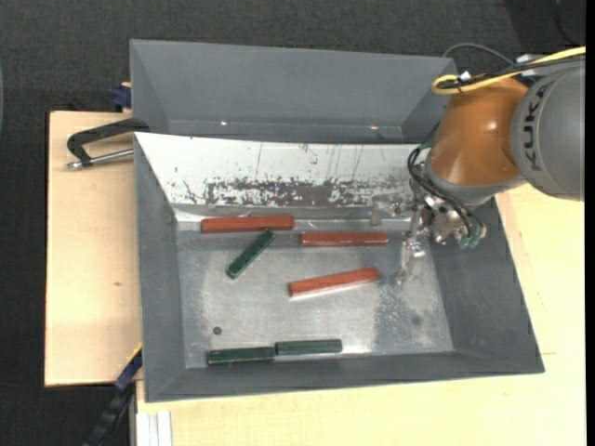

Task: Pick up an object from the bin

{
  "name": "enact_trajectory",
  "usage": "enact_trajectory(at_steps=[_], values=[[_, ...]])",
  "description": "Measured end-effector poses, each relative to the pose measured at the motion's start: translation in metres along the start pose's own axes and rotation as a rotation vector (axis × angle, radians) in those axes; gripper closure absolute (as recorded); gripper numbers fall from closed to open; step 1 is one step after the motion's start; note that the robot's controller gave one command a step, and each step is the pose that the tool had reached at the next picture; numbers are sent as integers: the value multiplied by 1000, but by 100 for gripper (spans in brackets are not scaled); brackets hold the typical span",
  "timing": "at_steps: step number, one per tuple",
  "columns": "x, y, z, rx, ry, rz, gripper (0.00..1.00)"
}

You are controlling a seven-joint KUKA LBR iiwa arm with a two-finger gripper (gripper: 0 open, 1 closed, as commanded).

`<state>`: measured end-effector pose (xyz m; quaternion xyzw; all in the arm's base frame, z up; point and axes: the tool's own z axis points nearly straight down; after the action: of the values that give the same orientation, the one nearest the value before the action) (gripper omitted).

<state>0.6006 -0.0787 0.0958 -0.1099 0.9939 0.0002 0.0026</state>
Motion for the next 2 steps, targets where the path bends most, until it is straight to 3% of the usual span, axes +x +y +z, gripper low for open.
enact_trajectory(at_steps=[1,2], values=[[13,46,25,-3,3,-32,0],[-4,14,24,1,-2,-20,100]])
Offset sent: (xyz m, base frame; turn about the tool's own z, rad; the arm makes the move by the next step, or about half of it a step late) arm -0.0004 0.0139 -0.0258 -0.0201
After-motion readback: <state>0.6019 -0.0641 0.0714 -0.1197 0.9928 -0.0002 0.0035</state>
